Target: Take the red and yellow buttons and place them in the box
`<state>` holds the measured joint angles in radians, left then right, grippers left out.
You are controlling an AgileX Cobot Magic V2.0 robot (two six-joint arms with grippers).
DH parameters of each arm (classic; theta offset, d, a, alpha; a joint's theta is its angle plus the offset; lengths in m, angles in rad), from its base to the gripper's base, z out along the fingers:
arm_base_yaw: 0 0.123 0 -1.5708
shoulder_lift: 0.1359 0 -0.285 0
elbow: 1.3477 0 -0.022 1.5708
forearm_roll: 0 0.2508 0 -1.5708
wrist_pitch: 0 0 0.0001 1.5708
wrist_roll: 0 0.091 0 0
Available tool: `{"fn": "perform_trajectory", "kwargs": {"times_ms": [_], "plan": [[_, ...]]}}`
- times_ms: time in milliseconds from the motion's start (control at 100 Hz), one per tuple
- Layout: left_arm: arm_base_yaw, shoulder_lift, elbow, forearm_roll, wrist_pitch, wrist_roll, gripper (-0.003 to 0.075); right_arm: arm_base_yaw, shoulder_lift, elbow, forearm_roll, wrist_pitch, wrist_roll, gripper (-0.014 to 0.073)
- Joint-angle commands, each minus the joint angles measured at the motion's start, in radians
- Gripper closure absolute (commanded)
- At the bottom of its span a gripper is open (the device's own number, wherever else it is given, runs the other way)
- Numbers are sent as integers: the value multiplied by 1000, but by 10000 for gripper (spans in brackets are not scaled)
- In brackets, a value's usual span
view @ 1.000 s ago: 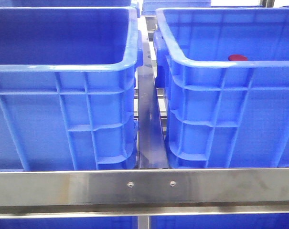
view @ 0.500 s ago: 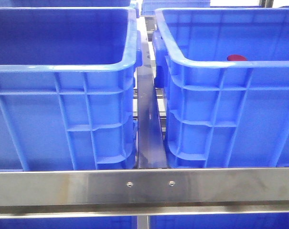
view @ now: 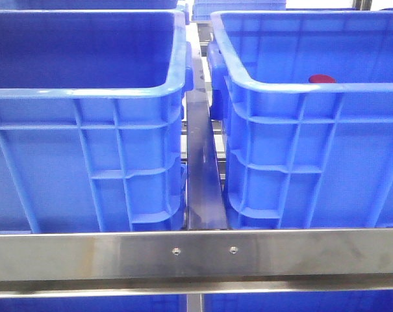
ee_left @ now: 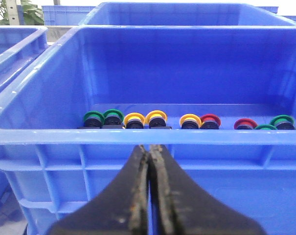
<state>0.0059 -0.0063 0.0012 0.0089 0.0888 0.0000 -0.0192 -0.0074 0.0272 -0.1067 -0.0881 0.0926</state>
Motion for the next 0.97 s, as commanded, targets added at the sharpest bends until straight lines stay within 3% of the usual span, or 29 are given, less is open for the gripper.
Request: {"fn": "perform_trajectory", "kwargs": {"times_ms": [0,240,460,960], "plan": [[3,-30,53,-9,-82,-12,740,9,-25,-14,8,-26,0,654],[3,-30,53,-9,-82,-12,740,15,-28,-14,136,-24,-63,654],[3,-30,53,-9,-82,-12,740,15,-28,-14,136,49,-63,654],[3,-30,53,-9,-82,-12,740,10,-28,-14,136,40,-62,654]]}}
